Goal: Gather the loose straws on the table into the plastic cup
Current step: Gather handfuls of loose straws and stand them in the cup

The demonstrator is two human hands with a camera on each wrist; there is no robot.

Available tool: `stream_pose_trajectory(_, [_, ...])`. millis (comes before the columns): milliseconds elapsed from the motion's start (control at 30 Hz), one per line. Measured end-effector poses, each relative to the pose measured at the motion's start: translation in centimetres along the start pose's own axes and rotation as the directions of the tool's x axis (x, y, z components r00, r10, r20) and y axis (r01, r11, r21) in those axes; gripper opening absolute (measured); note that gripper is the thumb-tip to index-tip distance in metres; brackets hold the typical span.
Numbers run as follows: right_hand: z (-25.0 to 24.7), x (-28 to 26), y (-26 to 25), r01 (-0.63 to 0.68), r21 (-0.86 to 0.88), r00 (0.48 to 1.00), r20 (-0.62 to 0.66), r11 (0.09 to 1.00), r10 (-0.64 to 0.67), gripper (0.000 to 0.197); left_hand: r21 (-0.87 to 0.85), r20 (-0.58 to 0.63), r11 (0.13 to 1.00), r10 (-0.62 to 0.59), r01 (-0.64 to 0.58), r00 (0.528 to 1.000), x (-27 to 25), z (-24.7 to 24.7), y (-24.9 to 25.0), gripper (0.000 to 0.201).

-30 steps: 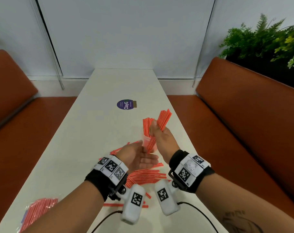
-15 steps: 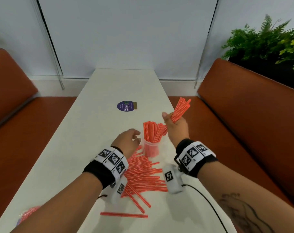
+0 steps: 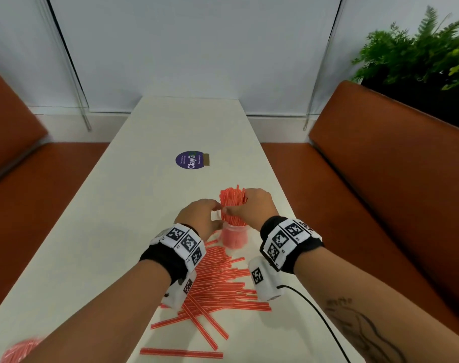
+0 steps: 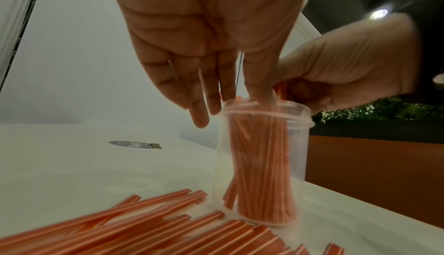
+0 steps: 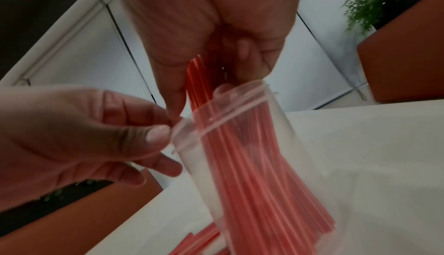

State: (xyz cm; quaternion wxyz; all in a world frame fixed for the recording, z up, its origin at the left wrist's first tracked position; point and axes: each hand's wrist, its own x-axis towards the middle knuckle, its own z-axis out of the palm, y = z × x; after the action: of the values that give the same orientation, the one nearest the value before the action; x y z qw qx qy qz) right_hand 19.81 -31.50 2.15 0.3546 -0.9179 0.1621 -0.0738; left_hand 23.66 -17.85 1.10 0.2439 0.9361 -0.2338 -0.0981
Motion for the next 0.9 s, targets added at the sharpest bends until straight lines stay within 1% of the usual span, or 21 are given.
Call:
stream_pose_trajectory(100, [-0.5,-0.3,0.6,-0.049,0.034,0.997,-0.060,0.998,0.051,0.025,-0.009,-0.002,1.000,0.009,-0.009,1.000,0.1,0.1,0.0,0.044])
stream_pose_trajectory(200, [-0.8,-0.5,1.3,-0.058,0.057,0.987,-0.144,0.997,0.066,0.035,-0.013,-0.003,1.000,0.017,-0.017,1.000,0.1,0.1,-0.1,0.046])
stream_pose_trajectory(233, [-0.8,-0.5,1.4,-0.043,0.062,0.984,-0.169,0.997,0.053,0.038,-0.014,-0.001,1.000,0.017,-0.017,1.000,0.1,0.2,-0.1,0.047])
stream_pose_trajectory(300, [-0.7,-0.6,1.4,0.007,0.020,0.973,-0.230,1.000,-0.003,0.036,-0.020,-0.007,1.000,0.012,-0.012,1.000,0.3,0.3,0.0,0.051])
stream_pose_trajectory(367, [-0.5,-0.8,1.6,0.069,-0.105,0.950,-0.296,0.992,-0.098,0.036,-0.030,-0.046,0.999,0.035,-0.036,0.998,0.5,0.3,0.3,0.061])
stream_pose_trajectory(400, [-0.4,-0.8,1.7,0.092,-0.168,0.942,-0.304,0.981,-0.141,0.039,-0.013,-0.067,0.998,0.067,-0.068,0.996,0.6,0.2,0.5,0.070])
stream_pose_trajectory(433, [-0.3,-0.8,1.9,0.106,-0.213,0.947,-0.277,0.971,-0.164,0.044,0.032,-0.074,0.993,0.112,-0.110,0.991,0.8,0.2,0.7,0.082])
stream_pose_trajectory(467, [0.0,-0.8,2.1,0.119,-0.244,0.960,-0.220,0.963,-0.174,0.049,0.091,-0.063,0.984,0.157,-0.151,0.986,1.0,0.2,0.9,0.094])
stream_pose_trajectory(533, [0.6,-0.8,2.7,0.160,-0.308,0.979,-0.069,0.938,-0.190,0.055,0.198,-0.005,0.960,0.204,-0.199,0.979,1.4,0.1,1.3,0.111])
stream_pose_trajectory(600, [1.0,-0.9,3.2,0.204,-0.351,0.978,0.037,0.914,-0.204,0.056,0.256,0.060,0.940,0.219,-0.227,0.974,1.8,0.2,1.6,0.113])
stream_pose_trajectory(633, [1.0,-0.9,3.4,0.220,-0.345,0.975,0.058,0.912,-0.214,0.056,0.268,0.076,0.934,0.224,-0.237,0.972,2.0,0.2,1.6,0.110])
stream_pose_trajectory(667, [0.9,-0.9,3.4,0.232,-0.322,0.972,0.058,0.918,-0.226,0.055,0.272,0.077,0.930,0.234,-0.246,0.969,2.0,0.2,1.7,0.107])
stream_pose_trajectory(733, [0.7,-0.8,3.5,0.240,-0.267,0.968,-0.002,0.933,-0.250,0.056,0.266,0.044,0.930,0.252,-0.254,0.967,2.0,0.3,1.7,0.104])
stream_pose_trajectory(767, [0.6,-0.7,3.6,0.242,-0.252,0.966,-0.033,0.937,-0.258,0.057,0.261,0.031,0.932,0.253,-0.252,0.967,2.0,0.4,1.6,0.106])
stream_pose_trajectory(800, [0.6,-0.6,3.6,0.244,-0.251,0.965,-0.031,0.937,-0.260,0.057,0.261,0.034,0.932,0.251,-0.251,0.967,2.1,0.5,1.6,0.109])
stream_pose_trajectory(900, [0.9,-0.5,3.8,0.253,-0.298,0.967,0.079,0.920,-0.241,0.055,0.304,0.115,0.911,0.256,-0.279,0.960,2.3,0.8,1.6,0.109])
